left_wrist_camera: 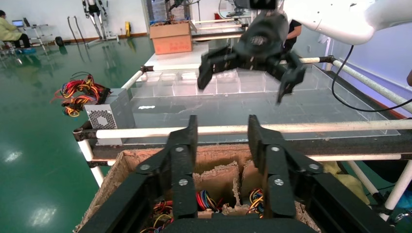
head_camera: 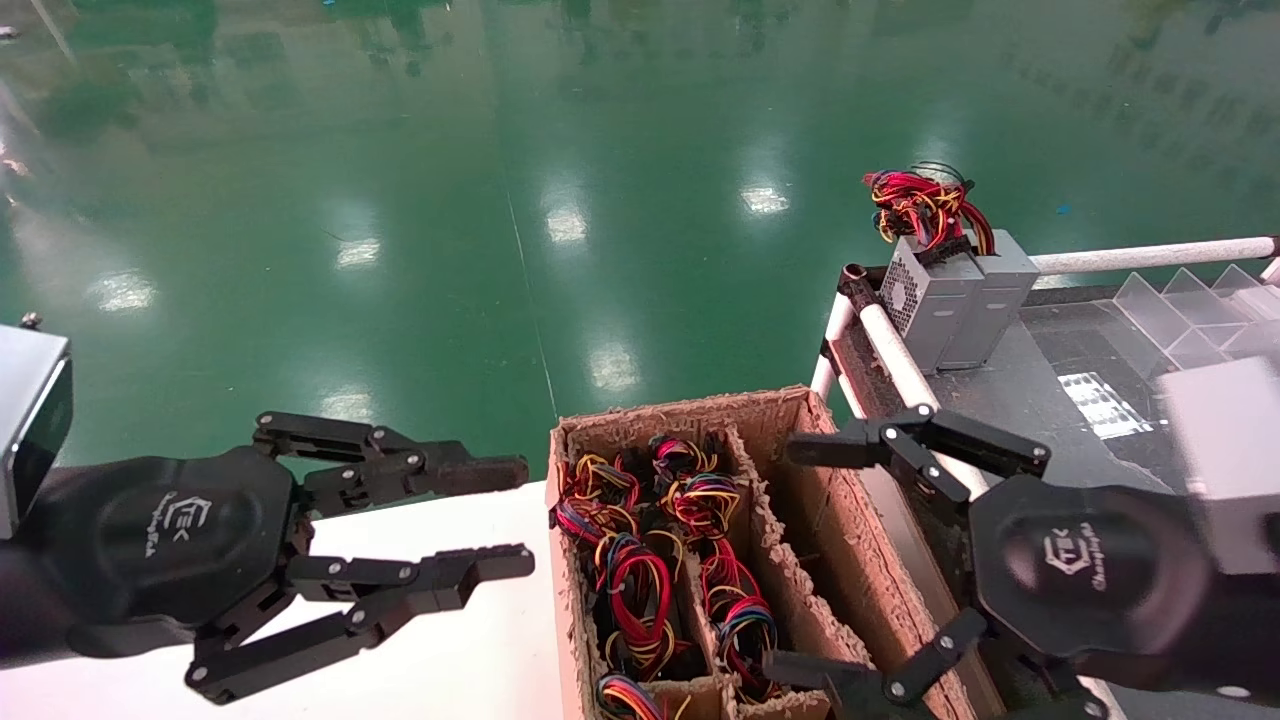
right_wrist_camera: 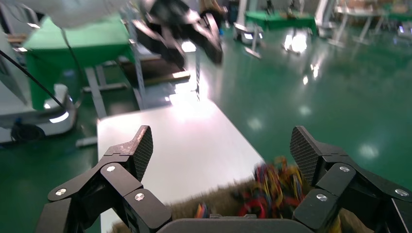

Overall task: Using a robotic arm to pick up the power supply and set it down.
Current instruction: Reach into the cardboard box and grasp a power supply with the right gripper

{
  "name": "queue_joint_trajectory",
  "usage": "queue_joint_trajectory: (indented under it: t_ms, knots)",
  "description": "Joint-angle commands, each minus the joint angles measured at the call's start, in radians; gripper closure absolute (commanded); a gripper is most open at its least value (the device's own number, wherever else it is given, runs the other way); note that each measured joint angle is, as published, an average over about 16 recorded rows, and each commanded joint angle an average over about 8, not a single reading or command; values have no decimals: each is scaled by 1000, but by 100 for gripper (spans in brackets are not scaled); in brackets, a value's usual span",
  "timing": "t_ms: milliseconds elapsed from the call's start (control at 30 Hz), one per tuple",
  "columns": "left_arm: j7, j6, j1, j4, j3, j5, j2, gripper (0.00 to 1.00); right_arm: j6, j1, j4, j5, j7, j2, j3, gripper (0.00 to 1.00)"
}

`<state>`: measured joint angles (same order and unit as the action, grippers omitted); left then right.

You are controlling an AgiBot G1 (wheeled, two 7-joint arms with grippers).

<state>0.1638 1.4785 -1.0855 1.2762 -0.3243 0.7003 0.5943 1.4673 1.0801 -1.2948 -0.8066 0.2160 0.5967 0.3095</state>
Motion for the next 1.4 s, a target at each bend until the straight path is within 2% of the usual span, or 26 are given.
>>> queue_joint_trajectory:
  t_ms: [33,267,300,533,567,800,1400]
  knots:
    - [0,0,0,0,0,0,0,0,-13,0,-4,-22,7,-7,6,0]
    - [0,0,0,0,0,0,0,0,6,23,-35,-137,68,3,82,0]
    - [0,0,0,0,0,0,0,0,16,29,-37,-154,75,7,95,5]
    - [0,0,0,0,-1,0,0,0,72,58,-45,-273,86,35,188,92]
    - [0,0,0,0,-1,0,0,0,74,59,-46,-287,84,37,199,99]
    - [0,0,0,0,-1,0,0,0,45,45,-43,-333,73,47,239,100]
    - [-1,0,0,0,-1,-1,0,0,-74,5,-50,-397,53,81,248,100]
